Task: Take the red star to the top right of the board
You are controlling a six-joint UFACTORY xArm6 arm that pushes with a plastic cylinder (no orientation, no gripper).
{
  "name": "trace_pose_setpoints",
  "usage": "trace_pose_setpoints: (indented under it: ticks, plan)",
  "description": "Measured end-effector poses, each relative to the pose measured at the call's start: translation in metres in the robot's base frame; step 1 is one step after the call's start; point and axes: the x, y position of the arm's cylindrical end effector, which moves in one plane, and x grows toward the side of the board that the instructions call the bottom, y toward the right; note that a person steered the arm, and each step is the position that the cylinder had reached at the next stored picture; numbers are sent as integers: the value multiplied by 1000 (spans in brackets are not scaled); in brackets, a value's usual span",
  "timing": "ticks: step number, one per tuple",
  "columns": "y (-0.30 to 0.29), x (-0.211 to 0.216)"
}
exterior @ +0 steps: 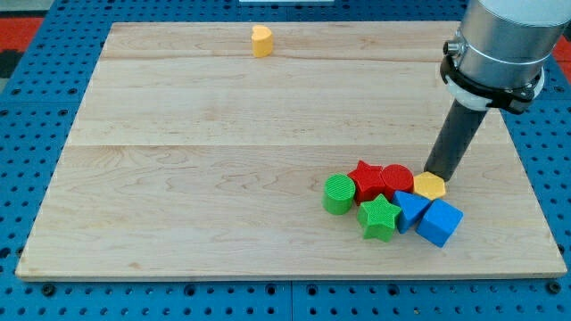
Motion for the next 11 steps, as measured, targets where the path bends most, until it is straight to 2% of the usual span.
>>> trace_pose_setpoints:
  ticks: [3, 6, 7, 8, 10, 11]
  plan:
    - [-15, 1]
    - [7, 5]
    - [-37, 16]
    - [-52, 22]
    - [-158, 22]
    - [-185, 22]
